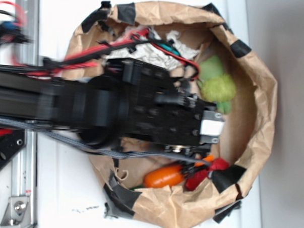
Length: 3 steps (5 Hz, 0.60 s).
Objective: Grab the gray animal.
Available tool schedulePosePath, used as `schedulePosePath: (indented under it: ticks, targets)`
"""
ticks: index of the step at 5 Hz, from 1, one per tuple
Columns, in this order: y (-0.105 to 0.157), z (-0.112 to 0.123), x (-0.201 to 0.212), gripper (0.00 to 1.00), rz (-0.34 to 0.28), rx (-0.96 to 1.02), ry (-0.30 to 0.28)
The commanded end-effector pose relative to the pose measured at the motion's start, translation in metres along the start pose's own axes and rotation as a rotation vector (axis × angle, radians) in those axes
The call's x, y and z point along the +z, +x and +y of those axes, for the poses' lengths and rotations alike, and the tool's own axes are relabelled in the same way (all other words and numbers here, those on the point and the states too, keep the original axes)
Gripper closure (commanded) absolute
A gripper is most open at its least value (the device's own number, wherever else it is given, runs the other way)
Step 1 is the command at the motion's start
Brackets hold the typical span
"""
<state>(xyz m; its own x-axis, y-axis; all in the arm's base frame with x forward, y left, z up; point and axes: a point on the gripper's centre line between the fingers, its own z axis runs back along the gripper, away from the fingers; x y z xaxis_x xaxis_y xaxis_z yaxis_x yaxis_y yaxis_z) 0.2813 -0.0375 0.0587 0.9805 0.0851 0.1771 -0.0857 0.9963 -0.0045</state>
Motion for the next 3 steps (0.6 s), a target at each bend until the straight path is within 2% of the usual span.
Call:
schedulePosePath:
  ticks: [1,2,3]
  targets:
    - [0.008,0.030,0.114,1.00,-0.134,-0.026,-0.043]
    - [0.015,0.024,0.166,1.00,-0.215,0.000,0.136]
    - [0.019,0.025,0.172,1.00,-0.201,0.014,0.182]
